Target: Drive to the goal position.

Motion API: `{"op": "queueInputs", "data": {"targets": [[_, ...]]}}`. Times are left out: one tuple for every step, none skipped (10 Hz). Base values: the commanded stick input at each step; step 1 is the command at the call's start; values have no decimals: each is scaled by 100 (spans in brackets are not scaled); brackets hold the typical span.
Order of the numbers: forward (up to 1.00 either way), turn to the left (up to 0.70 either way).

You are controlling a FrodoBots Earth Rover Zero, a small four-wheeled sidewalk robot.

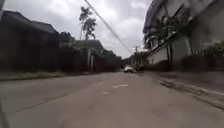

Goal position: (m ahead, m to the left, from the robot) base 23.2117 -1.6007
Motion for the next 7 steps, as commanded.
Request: {"op": "queueInputs", "data": {"targets": [[50,-7],[50,-47],[50,-47],[50,-48],[50,-48],[50,-32],[50,-11]]}}
